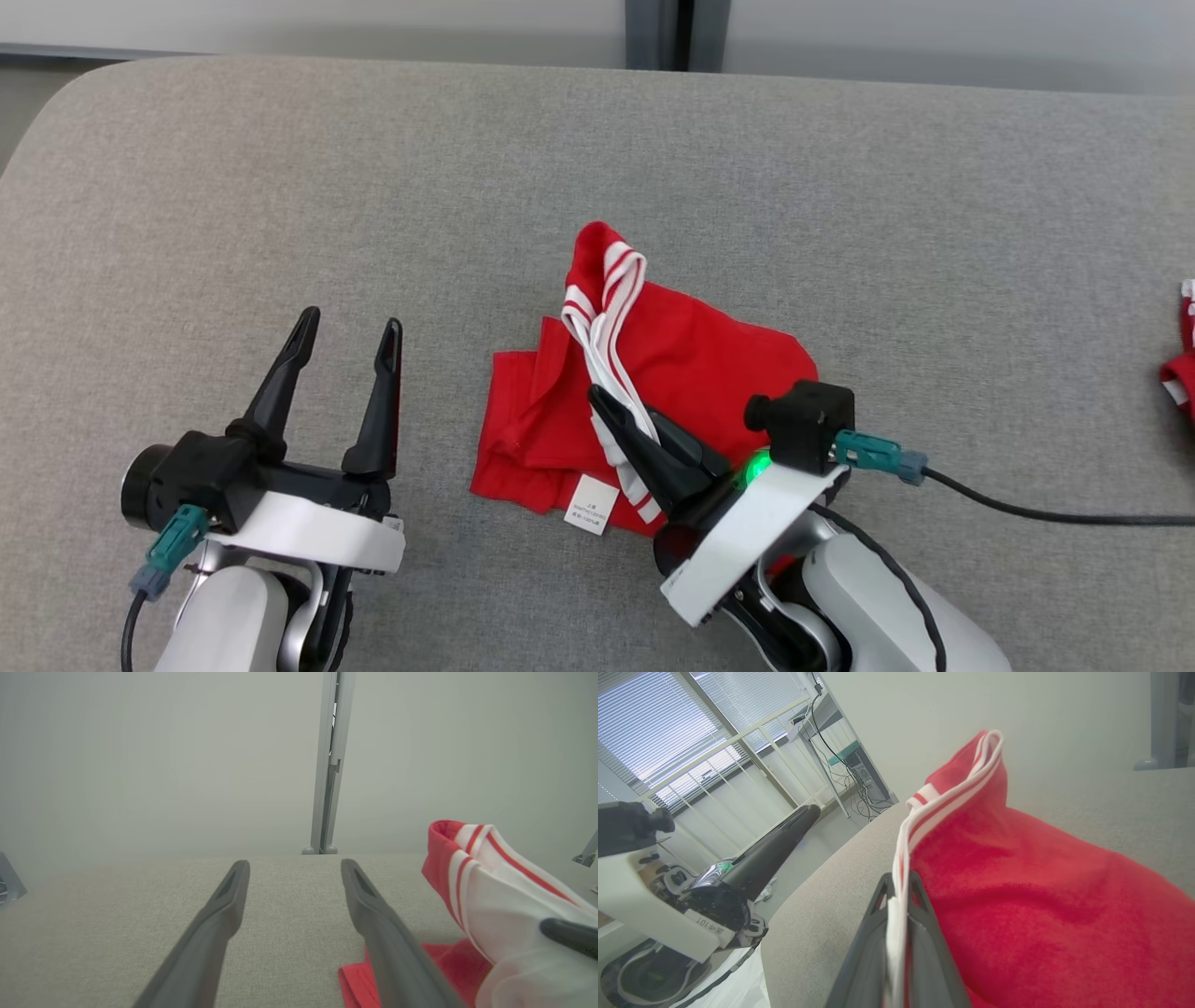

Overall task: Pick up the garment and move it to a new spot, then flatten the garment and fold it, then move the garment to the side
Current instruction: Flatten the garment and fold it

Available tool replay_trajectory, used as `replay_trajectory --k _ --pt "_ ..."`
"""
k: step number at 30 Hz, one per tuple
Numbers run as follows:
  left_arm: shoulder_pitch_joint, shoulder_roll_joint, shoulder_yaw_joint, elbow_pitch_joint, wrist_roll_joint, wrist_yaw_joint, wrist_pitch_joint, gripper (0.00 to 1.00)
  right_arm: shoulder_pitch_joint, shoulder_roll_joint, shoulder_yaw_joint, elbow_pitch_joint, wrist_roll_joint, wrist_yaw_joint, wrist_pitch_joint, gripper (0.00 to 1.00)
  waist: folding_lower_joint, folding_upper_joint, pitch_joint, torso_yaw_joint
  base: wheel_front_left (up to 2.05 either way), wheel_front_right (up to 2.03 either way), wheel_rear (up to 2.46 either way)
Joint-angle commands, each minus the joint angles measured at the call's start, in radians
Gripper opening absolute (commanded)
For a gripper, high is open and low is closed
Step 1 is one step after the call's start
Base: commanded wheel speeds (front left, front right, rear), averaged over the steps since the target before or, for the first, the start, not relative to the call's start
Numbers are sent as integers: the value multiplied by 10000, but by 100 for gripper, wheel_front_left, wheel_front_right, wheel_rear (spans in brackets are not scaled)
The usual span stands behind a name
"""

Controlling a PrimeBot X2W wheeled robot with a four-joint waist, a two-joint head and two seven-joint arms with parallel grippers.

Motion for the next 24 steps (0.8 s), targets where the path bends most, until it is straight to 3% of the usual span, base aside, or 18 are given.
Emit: replay_trajectory --k 1,8,9,10,11,14,19,21,24 --pt "-234 13 -15 75 85 -92 -39 100 -382 -50 277 456 283 8 -288 0 0 0 92 126 0 0 0" --pt "-482 -118 -186 270 146 -244 -39 100 -1732 -45 1596 2500 1517 9 -1262 0 0 0 308 335 0 0 0" --pt "-523 -139 -193 281 145 -268 -39 100 -1895 -45 1835 2658 1755 9 -1330 31 0 0 332 341 0 0 0" --pt "-568 -151 -193 294 146 -283 -39 100 -2019 -40 2055 2819 2027 9 -1387 52 0 0 361 343 0 0 0" --pt "-620 -183 -180 288 131 -309 -39 100 -2191 -46 2206 2983 2134 9 -1482 100 0 0 388 341 0 0 0" --pt "-688 -246 -163 308 202 -353 -37 100 -2669 -44 2903 3194 2874 9 -1732 100 0 0 493 302 0 0 0" --pt "-817 -347 -76 355 285 -427 -39 100 -3143 -59 3804 2429 3939 9 -1902 100 0 0 586 157 0 0 0" --pt "-779 -379 -17 348 328 -429 -39 100 -3168 -48 3746 2113 4052 9 -1923 100 0 0 592 82 0 0 0" --pt "-691 -385 108 309 363 -414 -39 100 -2994 -67 2573 1404 3576 8 -1937 100 0 0 585 -73 0 0 0"
